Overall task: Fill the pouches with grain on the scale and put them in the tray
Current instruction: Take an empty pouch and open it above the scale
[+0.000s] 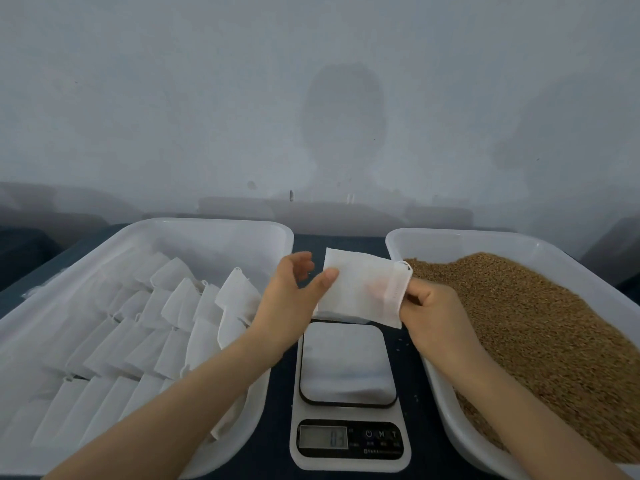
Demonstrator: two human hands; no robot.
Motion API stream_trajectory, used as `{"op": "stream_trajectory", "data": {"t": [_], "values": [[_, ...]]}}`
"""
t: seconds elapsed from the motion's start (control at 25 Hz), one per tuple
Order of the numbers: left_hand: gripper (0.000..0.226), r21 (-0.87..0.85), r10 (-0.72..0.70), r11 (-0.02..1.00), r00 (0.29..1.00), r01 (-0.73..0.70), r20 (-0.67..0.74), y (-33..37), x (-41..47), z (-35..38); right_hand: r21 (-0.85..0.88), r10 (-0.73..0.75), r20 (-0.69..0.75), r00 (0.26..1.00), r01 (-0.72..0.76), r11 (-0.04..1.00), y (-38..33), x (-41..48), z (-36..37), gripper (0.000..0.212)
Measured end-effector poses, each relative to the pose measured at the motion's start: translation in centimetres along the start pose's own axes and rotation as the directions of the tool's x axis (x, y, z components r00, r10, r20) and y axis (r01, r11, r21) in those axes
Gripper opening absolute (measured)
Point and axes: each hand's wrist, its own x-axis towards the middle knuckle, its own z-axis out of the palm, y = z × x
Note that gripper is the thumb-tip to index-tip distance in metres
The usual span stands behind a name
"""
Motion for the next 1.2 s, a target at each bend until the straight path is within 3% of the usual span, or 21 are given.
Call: {"op": "stream_trajectory", "data": {"t": [0.12,0.32,0.44,0.48,0.52,0.6,0.68,0.8,0.88,1.04,1.16,1.2], "values": [[0.013,-0.051,0.002,0.999,0.999,0.001,0.053,-0.2,-0.1,-0.1,0.038,0.041,0.042,0.998,-0.043,0.998,-0.1,-0.2,-0.1,0.025],[0.029,-0.003,0.075,0.997,0.997,-0.075,-0.011,-0.5,0.1,0.0,0.086,0.235,0.059,0.970,-0.239,0.967,-0.3,0.0,-0.3,0.039],[0.019,0.112,0.147,0.983,0.989,-0.143,-0.027,-0.4,0.0,0.0,0.125,0.260,0.085,0.962,-0.270,0.955,-0.5,0.2,-0.5,0.016],[0.021,0.226,0.237,0.947,0.972,-0.228,-0.010,-0.4,-0.2,0.0,0.112,0.244,0.093,0.965,-0.253,0.961,-0.4,0.1,-0.5,0.016],[0.049,0.346,0.370,0.868,0.929,-0.357,0.029,-0.4,-0.6,0.1,0.088,0.218,0.107,0.970,-0.228,0.970,-0.4,-0.1,-0.5,0.017],[0.087,0.521,0.592,0.614,0.782,-0.593,0.193,-0.6,-0.7,0.6,0.034,0.170,0.137,0.976,-0.176,0.984,-0.6,-0.3,-0.3,0.015],[0.091,0.586,0.649,0.413,0.677,-0.698,0.348,-0.7,-0.9,1.4,0.007,0.154,0.157,0.975,-0.157,0.987,-0.7,-0.4,0.0,0.015],[0.076,0.598,0.623,0.335,0.647,-0.728,0.439,-1.4,-0.8,1.9,-0.036,0.132,0.186,0.974,-0.128,0.991,-0.8,-0.5,0.1,0.018],[0.067,0.593,0.613,0.394,0.681,-0.702,0.400,-1.8,-0.7,1.6,-0.033,0.118,0.209,0.971,-0.113,0.993,-1.0,-0.6,0.1,0.014],[0.062,0.543,0.482,0.626,0.825,-0.560,0.294,-1.7,-0.3,1.6,-0.031,0.126,0.180,0.975,-0.123,0.992,-0.7,-0.5,0.2,0.014],[0.063,0.470,0.339,0.771,0.901,-0.430,0.270,-1.7,0.0,1.5,-0.081,0.114,-0.019,0.993,-0.115,0.990,0.4,0.3,-0.7,0.017],[0.063,0.451,0.290,0.803,0.916,-0.390,0.275,-1.7,0.1,1.5,-0.170,0.112,-0.106,0.988,-0.129,0.977,1.0,0.9,-1.7,0.017]]}}
